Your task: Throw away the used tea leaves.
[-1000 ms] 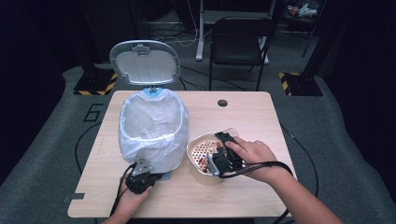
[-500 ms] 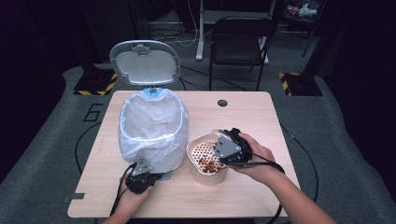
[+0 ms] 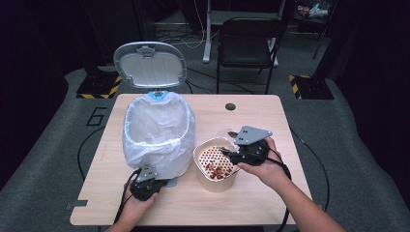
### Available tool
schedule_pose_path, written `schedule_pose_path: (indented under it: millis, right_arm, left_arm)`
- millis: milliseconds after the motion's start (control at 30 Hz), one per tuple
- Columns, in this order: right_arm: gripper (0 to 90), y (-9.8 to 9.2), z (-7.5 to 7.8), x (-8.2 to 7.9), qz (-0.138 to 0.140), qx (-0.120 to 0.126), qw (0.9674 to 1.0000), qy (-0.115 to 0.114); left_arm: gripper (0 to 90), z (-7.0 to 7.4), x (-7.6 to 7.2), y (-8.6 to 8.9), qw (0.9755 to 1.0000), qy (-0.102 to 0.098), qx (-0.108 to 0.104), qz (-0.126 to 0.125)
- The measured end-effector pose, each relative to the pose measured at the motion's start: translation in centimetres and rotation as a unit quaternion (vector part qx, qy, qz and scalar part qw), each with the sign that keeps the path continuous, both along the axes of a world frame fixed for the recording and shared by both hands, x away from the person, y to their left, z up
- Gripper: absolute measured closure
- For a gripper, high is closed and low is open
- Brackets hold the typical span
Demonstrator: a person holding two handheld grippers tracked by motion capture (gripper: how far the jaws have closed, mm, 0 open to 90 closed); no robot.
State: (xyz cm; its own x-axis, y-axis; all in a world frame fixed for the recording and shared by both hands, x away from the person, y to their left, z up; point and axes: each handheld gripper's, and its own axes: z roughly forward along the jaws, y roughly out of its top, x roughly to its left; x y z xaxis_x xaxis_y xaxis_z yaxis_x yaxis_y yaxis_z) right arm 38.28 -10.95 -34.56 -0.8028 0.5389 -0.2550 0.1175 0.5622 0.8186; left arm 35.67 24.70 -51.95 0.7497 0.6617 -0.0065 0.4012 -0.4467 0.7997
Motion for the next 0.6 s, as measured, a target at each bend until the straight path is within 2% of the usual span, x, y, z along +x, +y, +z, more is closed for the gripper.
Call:
schedule_pose_path:
  millis: [167,300,600]
  right_arm:
    - [42.4,0.2,0.5,0.0,0.002,0.028,0.9996,-0.001]
    - [42.4,0.5,0.9,0.1,0.005,0.049,0.9987,0.014]
    - [42.4,1.3,2.0,0.8,0.011,0.107,0.9939,0.022]
  left_arm:
    - [90.0,0.0,0.0,0.0,1.0000,0.000,0.000,0.000]
    - [90.0,0.0,0.0,0.0,1.0000,0.000,0.000,0.000]
    - [90.0,0.0,0.0,0.0,1.0000,0.001,0.000,-0.002]
